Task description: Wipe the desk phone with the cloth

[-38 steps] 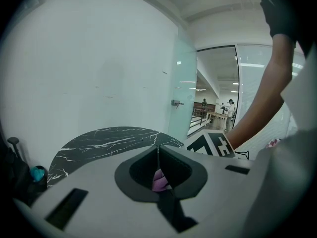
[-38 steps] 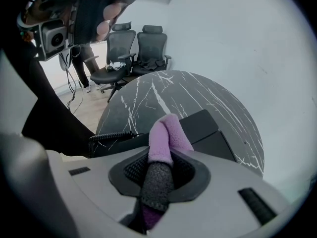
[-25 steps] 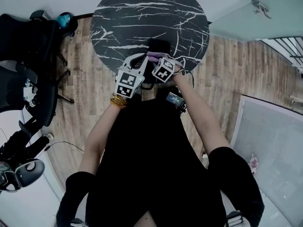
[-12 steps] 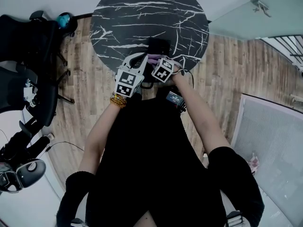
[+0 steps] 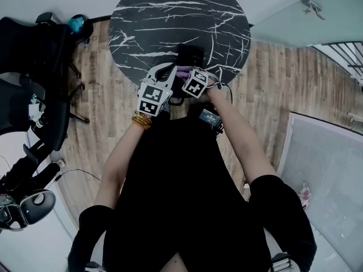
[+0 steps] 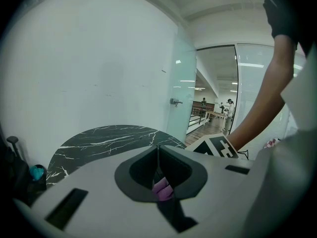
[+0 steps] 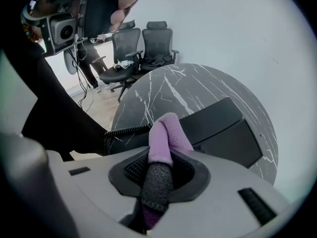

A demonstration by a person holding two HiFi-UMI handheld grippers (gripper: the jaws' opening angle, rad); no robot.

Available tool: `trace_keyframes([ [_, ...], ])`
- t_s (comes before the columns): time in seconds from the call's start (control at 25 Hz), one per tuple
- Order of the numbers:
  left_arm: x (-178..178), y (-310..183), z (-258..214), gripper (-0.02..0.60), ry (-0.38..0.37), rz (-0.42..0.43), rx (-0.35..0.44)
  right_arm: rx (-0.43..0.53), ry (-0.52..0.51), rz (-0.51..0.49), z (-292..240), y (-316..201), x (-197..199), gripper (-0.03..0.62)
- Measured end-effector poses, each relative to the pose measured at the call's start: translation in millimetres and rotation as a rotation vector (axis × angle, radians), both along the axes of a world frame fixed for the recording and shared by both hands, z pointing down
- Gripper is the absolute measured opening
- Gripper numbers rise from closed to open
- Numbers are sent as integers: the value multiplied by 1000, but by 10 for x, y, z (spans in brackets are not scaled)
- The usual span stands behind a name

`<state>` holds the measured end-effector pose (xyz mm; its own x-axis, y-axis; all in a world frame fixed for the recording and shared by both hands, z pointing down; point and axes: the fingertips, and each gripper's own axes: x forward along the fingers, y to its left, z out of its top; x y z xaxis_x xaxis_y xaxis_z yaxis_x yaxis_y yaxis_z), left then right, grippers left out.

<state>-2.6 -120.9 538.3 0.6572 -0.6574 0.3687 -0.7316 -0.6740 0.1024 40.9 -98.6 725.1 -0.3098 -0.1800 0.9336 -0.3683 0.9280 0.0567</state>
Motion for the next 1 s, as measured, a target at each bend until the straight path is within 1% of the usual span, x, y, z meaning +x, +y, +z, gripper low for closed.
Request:
trace_keyframes([
  [1.0,24,63,43,21,-10,8,-11,-102,-8,-7,139,303,-38,83],
])
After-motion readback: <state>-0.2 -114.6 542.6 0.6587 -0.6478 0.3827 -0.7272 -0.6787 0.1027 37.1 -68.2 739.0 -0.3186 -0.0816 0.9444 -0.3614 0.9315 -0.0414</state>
